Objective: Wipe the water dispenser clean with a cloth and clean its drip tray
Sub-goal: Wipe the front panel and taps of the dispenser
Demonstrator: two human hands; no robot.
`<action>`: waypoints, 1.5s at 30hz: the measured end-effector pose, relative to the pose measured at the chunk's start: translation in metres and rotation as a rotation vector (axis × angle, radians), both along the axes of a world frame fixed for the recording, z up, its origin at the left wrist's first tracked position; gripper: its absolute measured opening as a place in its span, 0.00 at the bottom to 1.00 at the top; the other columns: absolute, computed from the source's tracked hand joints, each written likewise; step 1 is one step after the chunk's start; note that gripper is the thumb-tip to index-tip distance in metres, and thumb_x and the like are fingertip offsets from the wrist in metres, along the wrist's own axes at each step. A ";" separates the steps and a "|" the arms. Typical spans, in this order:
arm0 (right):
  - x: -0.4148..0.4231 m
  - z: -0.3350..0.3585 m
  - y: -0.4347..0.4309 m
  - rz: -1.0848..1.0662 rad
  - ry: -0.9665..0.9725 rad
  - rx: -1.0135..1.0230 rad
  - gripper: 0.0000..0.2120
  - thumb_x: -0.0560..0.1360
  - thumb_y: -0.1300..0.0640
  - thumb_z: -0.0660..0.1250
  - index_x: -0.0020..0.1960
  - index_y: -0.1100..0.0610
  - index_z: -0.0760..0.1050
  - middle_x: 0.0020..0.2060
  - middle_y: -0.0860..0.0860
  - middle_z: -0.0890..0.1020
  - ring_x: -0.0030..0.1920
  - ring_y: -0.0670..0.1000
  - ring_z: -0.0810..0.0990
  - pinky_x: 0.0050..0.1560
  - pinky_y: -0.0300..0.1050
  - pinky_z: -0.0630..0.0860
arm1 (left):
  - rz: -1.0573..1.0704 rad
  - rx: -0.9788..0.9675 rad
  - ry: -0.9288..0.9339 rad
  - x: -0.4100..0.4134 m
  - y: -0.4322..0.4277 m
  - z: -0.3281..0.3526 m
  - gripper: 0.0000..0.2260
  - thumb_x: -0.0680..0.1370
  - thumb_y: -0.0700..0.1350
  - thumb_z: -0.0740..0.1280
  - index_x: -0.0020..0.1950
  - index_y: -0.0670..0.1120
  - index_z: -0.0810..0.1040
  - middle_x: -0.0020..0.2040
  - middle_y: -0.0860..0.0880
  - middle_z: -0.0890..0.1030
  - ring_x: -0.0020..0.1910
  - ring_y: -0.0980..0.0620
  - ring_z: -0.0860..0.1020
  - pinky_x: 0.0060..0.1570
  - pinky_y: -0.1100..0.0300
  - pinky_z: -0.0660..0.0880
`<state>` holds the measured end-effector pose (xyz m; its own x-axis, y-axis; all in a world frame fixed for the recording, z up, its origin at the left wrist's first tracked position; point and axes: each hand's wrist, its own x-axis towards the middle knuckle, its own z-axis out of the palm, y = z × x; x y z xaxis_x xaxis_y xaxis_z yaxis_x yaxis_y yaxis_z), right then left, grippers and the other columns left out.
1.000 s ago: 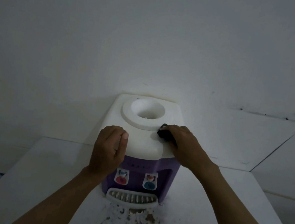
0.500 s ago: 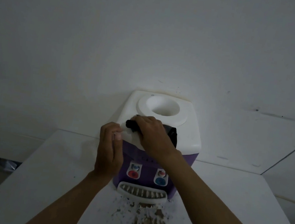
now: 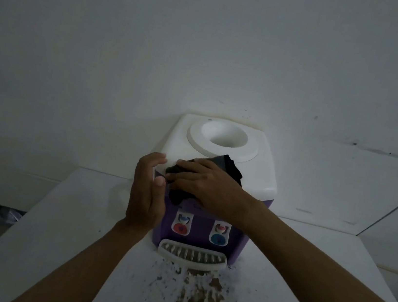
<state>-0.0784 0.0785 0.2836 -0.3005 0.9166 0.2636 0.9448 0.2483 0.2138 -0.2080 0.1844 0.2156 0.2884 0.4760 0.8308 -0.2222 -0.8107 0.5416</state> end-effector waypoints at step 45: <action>0.082 -0.117 -0.093 -0.178 0.634 0.968 0.18 0.79 0.70 0.58 0.68 0.62 0.69 0.70 0.52 0.69 0.73 0.44 0.62 0.73 0.47 0.59 | -0.059 0.480 0.166 0.029 -0.026 -0.030 0.23 0.82 0.55 0.53 0.66 0.39 0.72 0.63 0.42 0.76 0.64 0.46 0.73 0.66 0.53 0.70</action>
<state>0.0034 -0.0148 0.1665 0.2480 0.2672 0.9312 0.9551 0.0935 -0.2812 -0.1795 0.1585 0.1861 0.4499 0.0310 0.8925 -0.2173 -0.9656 0.1430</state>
